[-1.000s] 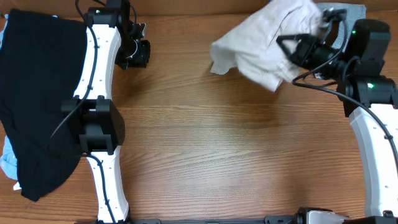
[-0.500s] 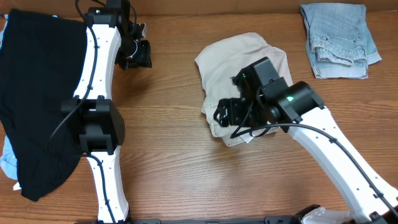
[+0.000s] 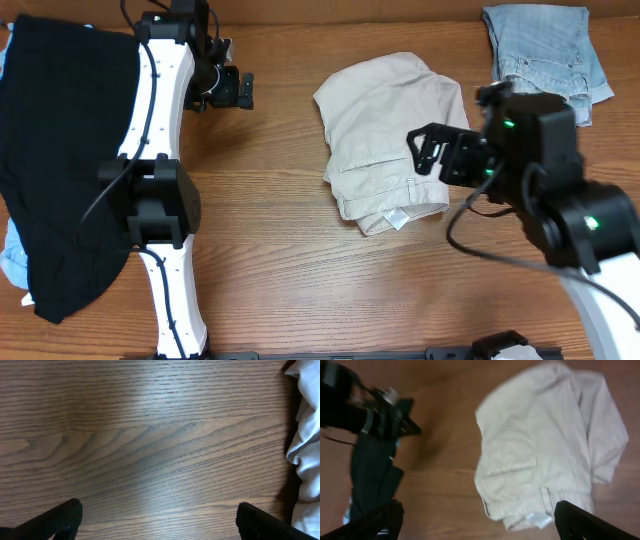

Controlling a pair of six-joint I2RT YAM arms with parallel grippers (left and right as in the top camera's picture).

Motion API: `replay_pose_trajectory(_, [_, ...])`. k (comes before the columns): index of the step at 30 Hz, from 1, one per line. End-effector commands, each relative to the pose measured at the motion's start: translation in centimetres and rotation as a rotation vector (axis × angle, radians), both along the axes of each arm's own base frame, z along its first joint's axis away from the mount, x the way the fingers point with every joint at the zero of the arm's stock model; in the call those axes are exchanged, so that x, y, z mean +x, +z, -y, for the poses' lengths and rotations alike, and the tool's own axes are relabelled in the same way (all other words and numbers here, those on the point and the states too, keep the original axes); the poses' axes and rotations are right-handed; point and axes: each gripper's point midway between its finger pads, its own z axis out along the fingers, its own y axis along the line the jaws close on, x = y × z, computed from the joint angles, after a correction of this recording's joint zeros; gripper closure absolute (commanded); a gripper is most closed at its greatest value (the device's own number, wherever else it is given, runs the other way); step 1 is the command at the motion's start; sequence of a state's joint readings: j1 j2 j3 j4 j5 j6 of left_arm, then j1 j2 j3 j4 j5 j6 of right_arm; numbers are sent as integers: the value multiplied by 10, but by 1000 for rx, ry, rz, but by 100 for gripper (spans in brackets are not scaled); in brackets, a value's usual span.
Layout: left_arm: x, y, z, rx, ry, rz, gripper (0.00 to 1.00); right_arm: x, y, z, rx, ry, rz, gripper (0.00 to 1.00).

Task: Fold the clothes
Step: 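Release the shorts and withdraw the right gripper to the right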

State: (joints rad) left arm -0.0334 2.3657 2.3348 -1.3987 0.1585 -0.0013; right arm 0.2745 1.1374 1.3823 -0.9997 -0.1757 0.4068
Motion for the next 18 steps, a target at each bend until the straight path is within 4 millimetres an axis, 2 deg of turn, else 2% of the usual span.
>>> replay_pose_trajectory(1, [3,10,4,11,-11,29,0,-9,29,-8,55,53,87,0])
replay_pose_trajectory(4, [3,10,4,11,-11,29,0,-11,30,-10,64,66,86,0])
replay_pose_trajectory(7, [3,10,4,11,-11,29,0,-13,22,-7,31,65,62,0])
replay_pose_trajectory(9, [3,10,4,11,-11,29,0,-13,11,6,-47,32,42,0])
replay_pose_trajectory(14, [3,10,4,11,-11,29,0,8,-2,35,-219,-69,76,0])
replay_pose_trajectory(18, [3,10,4,11,-11,29,0,13,-14,49,-237,-97,110,0])
